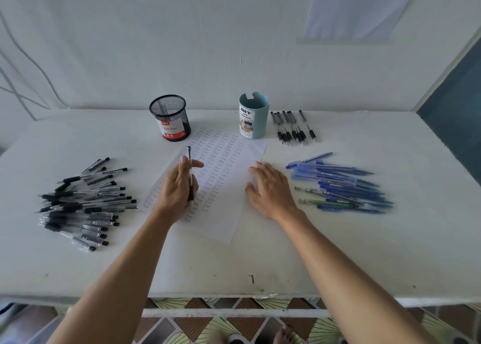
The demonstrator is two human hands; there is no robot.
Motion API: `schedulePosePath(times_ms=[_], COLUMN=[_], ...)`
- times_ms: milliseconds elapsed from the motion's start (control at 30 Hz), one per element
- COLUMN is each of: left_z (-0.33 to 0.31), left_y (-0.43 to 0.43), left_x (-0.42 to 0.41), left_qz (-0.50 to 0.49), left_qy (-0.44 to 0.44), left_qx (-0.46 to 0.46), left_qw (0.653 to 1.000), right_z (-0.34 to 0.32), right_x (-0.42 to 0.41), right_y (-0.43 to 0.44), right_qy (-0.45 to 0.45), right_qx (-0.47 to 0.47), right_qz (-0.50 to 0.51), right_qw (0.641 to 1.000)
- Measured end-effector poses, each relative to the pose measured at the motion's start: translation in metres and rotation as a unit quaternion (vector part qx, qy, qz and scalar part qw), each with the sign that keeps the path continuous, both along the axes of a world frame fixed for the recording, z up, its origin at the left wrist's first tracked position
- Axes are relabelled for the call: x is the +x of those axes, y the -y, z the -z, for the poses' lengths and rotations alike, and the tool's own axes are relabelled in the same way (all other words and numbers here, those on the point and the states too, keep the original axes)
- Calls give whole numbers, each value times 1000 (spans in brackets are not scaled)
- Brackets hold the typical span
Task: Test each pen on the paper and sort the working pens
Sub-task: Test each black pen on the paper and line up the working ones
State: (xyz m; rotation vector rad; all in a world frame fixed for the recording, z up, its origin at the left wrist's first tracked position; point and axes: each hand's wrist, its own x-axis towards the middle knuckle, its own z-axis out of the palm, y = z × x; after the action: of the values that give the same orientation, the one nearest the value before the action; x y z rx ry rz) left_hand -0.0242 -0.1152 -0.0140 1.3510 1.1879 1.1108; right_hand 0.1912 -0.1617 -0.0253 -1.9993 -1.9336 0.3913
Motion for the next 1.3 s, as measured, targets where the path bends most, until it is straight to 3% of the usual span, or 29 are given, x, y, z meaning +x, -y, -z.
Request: schedulePosePath(times_ms=[267, 600, 800, 900, 967, 1133, 1300], left_z=[-5, -15, -11, -6, 1, 20, 26], left_y=[4, -14, -25, -31, -35, -41, -45], left_x=[1, 38, 59, 55, 51, 45, 42], left_qz=[36, 74, 76, -13, -38, 50, 47], left_qy=[-142, -414, -426, -420, -441, -543, -557], left_qx=[10, -7, -9, 49, 97, 82, 109], left_qw=[989, 907, 901, 906, 891, 834, 822], right_z=[4, 6, 3, 3, 1, -9, -15], right_x=[-4, -4, -2, -3, -6, -12, -6], right_y=[3, 2, 1, -4, -8, -15, -20], right_qy=[50, 26, -43, -68, -62, -30, -48], right_qx=[0, 26, 10, 27, 31, -5, 19], right_qz=[-5, 2, 27, 59, 75, 79, 108], right_qw=[999, 999, 999, 996, 995, 996, 993])
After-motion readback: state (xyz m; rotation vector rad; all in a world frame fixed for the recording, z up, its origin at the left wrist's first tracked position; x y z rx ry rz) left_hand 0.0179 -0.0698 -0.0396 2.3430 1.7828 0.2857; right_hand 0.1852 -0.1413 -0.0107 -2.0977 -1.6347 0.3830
